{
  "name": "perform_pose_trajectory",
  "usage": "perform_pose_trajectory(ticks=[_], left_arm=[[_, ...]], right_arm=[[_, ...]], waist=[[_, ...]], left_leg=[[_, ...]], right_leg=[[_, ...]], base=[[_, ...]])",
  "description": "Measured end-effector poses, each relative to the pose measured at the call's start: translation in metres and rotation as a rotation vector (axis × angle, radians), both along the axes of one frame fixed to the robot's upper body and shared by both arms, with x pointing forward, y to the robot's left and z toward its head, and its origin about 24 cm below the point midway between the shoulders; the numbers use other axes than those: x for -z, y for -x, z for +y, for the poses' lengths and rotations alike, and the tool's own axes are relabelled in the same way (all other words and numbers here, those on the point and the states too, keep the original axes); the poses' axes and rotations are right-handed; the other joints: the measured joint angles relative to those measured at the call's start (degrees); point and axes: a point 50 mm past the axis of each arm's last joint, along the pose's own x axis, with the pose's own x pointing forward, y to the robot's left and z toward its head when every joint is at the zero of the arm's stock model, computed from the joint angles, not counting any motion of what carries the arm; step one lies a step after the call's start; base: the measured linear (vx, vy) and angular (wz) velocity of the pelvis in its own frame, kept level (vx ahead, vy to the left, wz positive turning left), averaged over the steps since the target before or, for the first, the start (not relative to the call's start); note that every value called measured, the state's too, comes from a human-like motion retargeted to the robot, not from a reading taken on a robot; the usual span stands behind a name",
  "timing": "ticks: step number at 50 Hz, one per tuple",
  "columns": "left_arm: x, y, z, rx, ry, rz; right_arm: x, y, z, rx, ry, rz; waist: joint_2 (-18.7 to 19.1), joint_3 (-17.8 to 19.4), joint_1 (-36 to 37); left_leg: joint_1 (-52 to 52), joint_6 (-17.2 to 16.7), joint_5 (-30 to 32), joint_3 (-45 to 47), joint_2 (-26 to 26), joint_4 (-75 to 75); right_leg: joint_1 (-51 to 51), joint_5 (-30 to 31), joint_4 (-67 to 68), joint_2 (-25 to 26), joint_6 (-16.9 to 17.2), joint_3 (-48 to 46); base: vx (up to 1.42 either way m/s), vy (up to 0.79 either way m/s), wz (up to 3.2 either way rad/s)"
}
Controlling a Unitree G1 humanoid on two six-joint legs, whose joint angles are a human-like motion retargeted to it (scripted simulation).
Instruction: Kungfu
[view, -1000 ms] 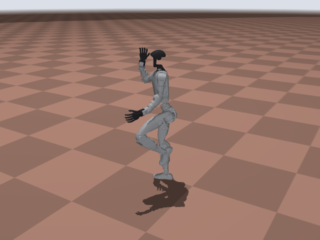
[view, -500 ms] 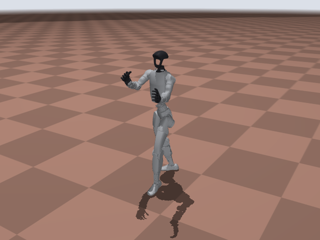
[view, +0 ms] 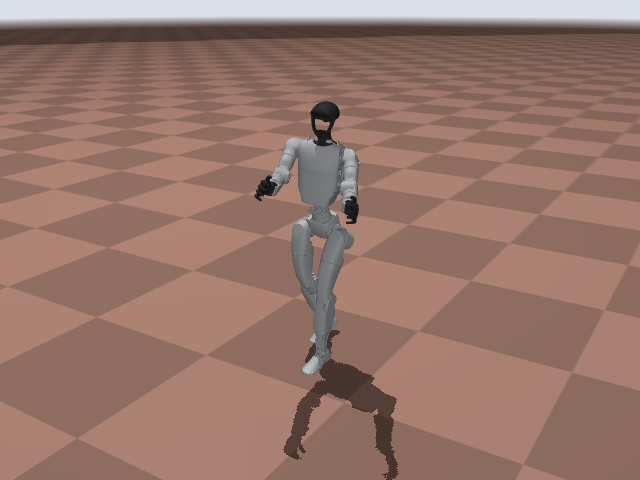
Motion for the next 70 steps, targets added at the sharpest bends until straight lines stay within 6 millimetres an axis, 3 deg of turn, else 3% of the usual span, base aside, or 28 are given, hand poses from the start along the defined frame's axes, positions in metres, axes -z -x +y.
perform_pose_trajectory(ticks=[3,5,7,8,9,10,12,15,18,20,21,24,27,28,34,40,45,51,57,62,63,65,66,67,68,70], left_arm=[[0.076,0.016,-0.023,0.094,0.068,0.209],[0.142,0.038,-0.056,0.141,0.156,0.445],[0.207,0.078,-0.099,0.298,0.221,0.734],[0.23,0.1,-0.112,0.426,0.227,0.858],[0.245,0.117,-0.125,0.521,0.224,0.951],[0.256,0.132,-0.14,0.6,0.212,1.027],[0.263,0.143,-0.181,0.634,0.132,1.006],[0.254,0.156,-0.258,0.768,0.119,0.861],[0.227,0.131,-0.267,1.049,-0.217,0.673],[0.226,0.134,-0.273,1.202,-0.446,0.673],[0.229,0.138,-0.277,1.257,-0.482,0.707],[0.231,0.149,-0.289,1.359,-0.384,0.745],[0.228,0.152,-0.297,1.356,-0.174,0.7],[0.227,0.153,-0.298,1.344,-0.134,0.69],[0.219,0.154,-0.309,1.404,-0.175,0.623],[0.207,0.148,-0.31,1.401,-0.185,0.517],[0.182,0.127,-0.299,1.359,-0.255,0.37],[0.135,0.096,-0.27,1.252,-0.375,0.143],[0.05,0.059,-0.243,1.154,-0.52,-0.144],[-0.041,0.04,-0.238,1.09,-0.615,-0.422],[-0.067,0.038,-0.236,1.068,-0.659,-0.5],[-0.118,0.035,-0.232,0.988,-0.786,-0.64],[-0.146,0.033,-0.234,0.919,-0.882,-0.7],[-0.174,0.03,-0.235,0.842,-0.981,-0.746],[-0.202,0.026,-0.237,0.753,-1.093,-0.762],[-0.239,0.011,-0.23,0.625,-1.204,-0.661]], right_arm=[[0.112,0.032,-0.025,0.051,0.057,0.382],[0.197,0.083,-0.041,0.135,0.046,0.693],[0.274,0.161,-0.067,0.221,0.053,1.115],[0.304,0.212,-0.087,0.26,0.07,1.371],[0.324,0.267,-0.109,0.292,0.104,1.638],[0.332,0.326,-0.13,0.319,0.13,1.913],[0.32,0.433,-0.169,0.336,0.202,2.363],[0.266,0.572,-0.199,0.313,0.19,2.841],[0.213,0.66,-0.197,0.261,0.041,3.003],[0.179,0.702,-0.182,0.277,-0.067,3.087],[0.165,0.715,-0.176,-0.319,0.123,-3.116],[0.143,0.735,-0.163,-0.492,0.265,-3.012],[0.155,0.728,-0.166,-0.696,0.364,-3.037],[0.164,0.722,-0.169,0.729,-0.373,2.991],[0.224,0.668,-0.184,0.638,-0.298,2.69],[0.271,0.598,-0.193,0.465,-0.169,2.314],[0.282,0.543,-0.204,0.431,0.003,2.009],[0.26,0.468,-0.218,0.479,0.219,1.536],[0.215,0.374,-0.196,0.548,0.088,0.95],[0.16,0.281,-0.159,0.56,-0.04,0.379],[0.148,0.263,-0.154,0.567,-0.035,0.262],[0.13,0.224,-0.146,0.599,0.012,0.076],[0.123,0.2,-0.148,0.62,0.056,0.016],[0.115,0.175,-0.15,0.637,0.095,-0.037],[0.106,0.146,-0.152,0.644,0.131,-0.07],[0.095,0.096,-0.166,0.652,0.242,-0.057]], waist=[[3.3,-0.3,-4.9],[4.8,2.1,-7.8],[5.3,5.7,-10.9],[5.8,7.5,-12.2],[6.4,8.9,-13.1],[7.0,10.2,-13.8],[10.0,11.9,-16.7],[11.8,13.7,-19.5],[13.0,12.2,-22.0],[13.0,9.6,-23.3],[12.6,8.3,-23.1],[11.3,5.6,-23.5],[11.1,5.3,-24.1],[11.4,5.3,-24.3],[12.4,4.9,-23.4],[13.7,3.8,-22.8],[14.1,3.6,-22.8],[14.6,1.7,-22.7],[14.6,0.6,-20.1],[14.7,0.2,-18.6],[14.5,0.4,-18.6],[13.5,2.0,-20.4],[12.7,3.5,-22.2],[12.5,4.2,-23.2],[13.4,3.5,-22.7],[12.2,-1.2,-20.1]], left_leg=[[4.4,-0.3,0.1,-1.6,0.1,-1.8],[8.7,-0.1,0.5,-2.4,-0.9,-3.7],[14.2,1.1,1.4,-2.6,-3.6,-6.4],[16.9,2.5,1.9,-2.2,-4.9,-7.9],[18.8,3.6,2.3,-2.1,-5.4,-8.8],[20.3,4.7,2.6,-2.1,-5.5,-9.4],[22.0,5.7,2.6,-4.8,-4.6,-10.0],[24.0,6.6,2.0,-5.6,-4.5,-10.0],[24.1,7.5,1.5,-9.0,-5.2,-9.6],[23.0,7.8,1.1,-12.4,-6.2,-9.1],[22.6,8.1,0.9,-13.0,-6.8,-9.0],[22.2,8.5,0.4,-13.9,-8.9,-9.1],[23.3,9.0,0.0,-13.3,-10.1,-9.7],[23.4,9.1,-0.1,-13.3,-10.3,-9.8],[23.4,10.1,-1.4,-12.8,-11.5,-10.0],[23.0,8.8,-2.9,-10.8,-10.6,-9.7],[24.0,8.1,-5.2,-9.9,-10.1,-8.6],[24.8,5.7,-7.8,-10.5,-8.7,-6.6],[27.5,3.8,-9.1,-12.1,-7.4,-5.7],[30.1,3.6,-9.9,-13.8,-6.2,-4.2],[30.8,3.7,-10.1,-14.2,-6.2,-3.7],[33.5,4.2,-11.0,-16.5,-6.8,-2.5],[35.0,5.0,-11.8,-18.0,-7.2,-1.6],[35.2,5.8,-12.6,-18.8,-6.9,-0.7],[33.0,6.6,-13.6,-17.9,-5.0,0.2],[29.3,8.0,-15.6,-15.2,-5.2,1.5]], right_leg=[[-8.8,-3.2,-0.1,4.9,-4.8,6.0],[-14.1,0.7,-3.8,6.9,-6.3,9.4],[-18.7,15.9,-10.0,6.3,-6.1,8.6],[-21.0,25.0,-13.4,6.1,-5.6,7.0],[-23.8,29.1,-16.5,6.8,-5.1,6.8],[-26.8,30.7,-19.4,8.0,-4.6,7.4],[-33.3,21.9,-21.1,9.2,-8.2,1.8],[-38.9,18.7,-18.7,10.2,-12.9,-3.2],[-42.5,21.2,-15.5,11.3,-15.6,2.3],[-44.2,23.5,-14.2,11.3,-15.6,5.7],[-44.2,24.1,-13.9,11.2,-14.8,6.4],[-43.1,23.9,-13.3,10.1,-12.1,4.8],[-40.6,23.2,-12.4,9.6,-10.4,2.8],[-40.1,23.2,-12.1,9.7,-10.4,3.3],[-38.5,23.9,-11.2,8.8,-10.0,4.3],[-38.8,24.5,-10.3,7.6,-9.6,3.8],[-39.1,25.7,-8.9,6.6,-9.3,3.6],[-41.8,27.0,-8.1,4.6,-9.7,4.2],[-44.2,28.8,-8.3,2.8,-10.8,7.2],[-42.8,32.2,-9.3,-0.2,-11.3,9.9],[-41.9,34.3,-9.5,-1.1,-10.3,10.8],[-40.5,37.7,-3.6,-4.4,-4.8,13.0],[-38.7,37.7,-0.5,-6.8,1.6,14.0],[-37.0,35.2,0.2,-8.4,4.5,14.4],[-35.6,27.8,-4.0,-8.2,0.6,13.3],[-41.5,18.6,2.4,-8.3,-5.4,7.9]], base=[[0.39,0.03,0.99],[0.19,0.06,0.72],[0.17,0.08,0.73],[0.14,0.06,0.46],[0.12,0.05,0.19],[0.19,0.06,0.3],[0.27,0.04,0.54],[0.27,-0.05,0.53],[0.26,-0.15,0.75],[0.31,-0.2,0.61],[0.35,-0.2,0.23],[0.25,-0.1,-0.07],[0.23,-0.07,-0.45],[0.15,-0.01,-0.35],[0.17,-0.01,-0.21],[0.24,-0.04,0.03],[0.33,-0.11,0.27],[0.45,-0.17,0.54],[0.47,-0.2,0.64],[0.53,-0.29,0.94],[0.57,-0.4,1.37],[0.61,-0.52,2.07],[0.42,-0.56,2.41],[0.18,-0.54,1.75],[0.21,-0.56,0.7],[0.39,-0.51,0.12]])
